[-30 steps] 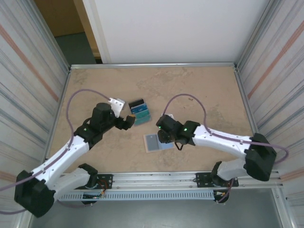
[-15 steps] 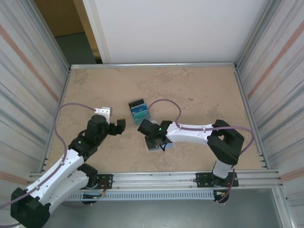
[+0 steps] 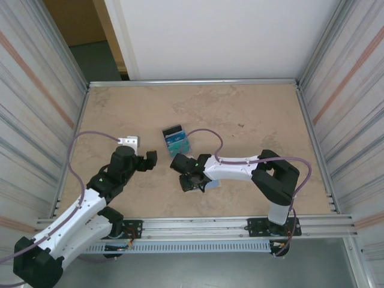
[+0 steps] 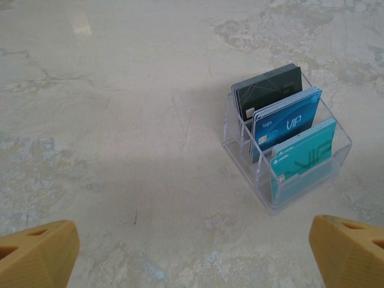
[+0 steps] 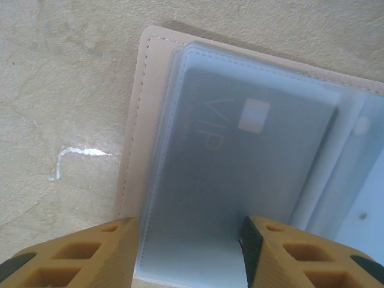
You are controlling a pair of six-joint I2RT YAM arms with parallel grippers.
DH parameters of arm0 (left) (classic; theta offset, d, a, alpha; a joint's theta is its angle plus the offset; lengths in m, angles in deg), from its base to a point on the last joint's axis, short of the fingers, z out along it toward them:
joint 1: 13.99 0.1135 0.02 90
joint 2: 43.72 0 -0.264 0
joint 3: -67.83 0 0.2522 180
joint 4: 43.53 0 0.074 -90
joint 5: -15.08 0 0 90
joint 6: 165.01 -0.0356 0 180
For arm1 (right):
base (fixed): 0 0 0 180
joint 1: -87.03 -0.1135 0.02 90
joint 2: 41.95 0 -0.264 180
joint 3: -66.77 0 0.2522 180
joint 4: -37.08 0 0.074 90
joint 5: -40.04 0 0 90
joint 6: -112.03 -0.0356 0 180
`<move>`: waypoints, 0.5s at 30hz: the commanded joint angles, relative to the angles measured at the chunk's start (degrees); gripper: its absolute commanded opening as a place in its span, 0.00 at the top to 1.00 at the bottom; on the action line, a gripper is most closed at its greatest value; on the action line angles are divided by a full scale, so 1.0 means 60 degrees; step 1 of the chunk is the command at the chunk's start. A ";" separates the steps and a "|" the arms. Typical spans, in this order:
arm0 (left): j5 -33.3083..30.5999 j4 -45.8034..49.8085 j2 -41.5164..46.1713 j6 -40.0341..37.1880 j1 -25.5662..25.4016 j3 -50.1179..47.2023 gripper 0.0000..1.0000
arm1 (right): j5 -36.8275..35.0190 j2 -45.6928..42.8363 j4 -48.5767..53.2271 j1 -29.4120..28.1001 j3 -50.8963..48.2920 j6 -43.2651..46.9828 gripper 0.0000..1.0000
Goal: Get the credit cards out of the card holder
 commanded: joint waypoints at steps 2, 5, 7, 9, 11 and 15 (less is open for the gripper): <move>-0.0142 -0.0001 0.0004 0.0161 0.0010 -0.0088 0.01 | 0.0066 0.0334 0.0271 -0.0047 0.0120 -0.0303 0.53; -0.0145 -0.0021 0.0005 0.0119 0.0009 -0.0047 0.01 | 0.0088 0.0358 0.0275 -0.0005 0.0030 -0.0400 0.57; -0.0133 -0.0032 0.0004 0.0068 0.0013 -0.0001 0.01 | 0.0185 0.0326 0.0182 0.0046 -0.0081 -0.0445 0.61; -0.0112 -0.0018 -0.0008 0.0032 0.0016 0.0044 0.01 | 0.0387 0.0169 -0.0042 0.0131 -0.0267 -0.0469 0.63; -0.0088 -0.0030 -0.0028 -0.0011 0.0012 0.0088 0.01 | 0.0674 -0.0053 -0.0349 0.0273 -0.0545 -0.0477 0.65; -0.0040 0.0000 -0.0057 -0.0029 0.0009 0.0145 0.01 | 0.1169 -0.0434 -0.0867 0.0606 -0.0991 -0.0552 0.69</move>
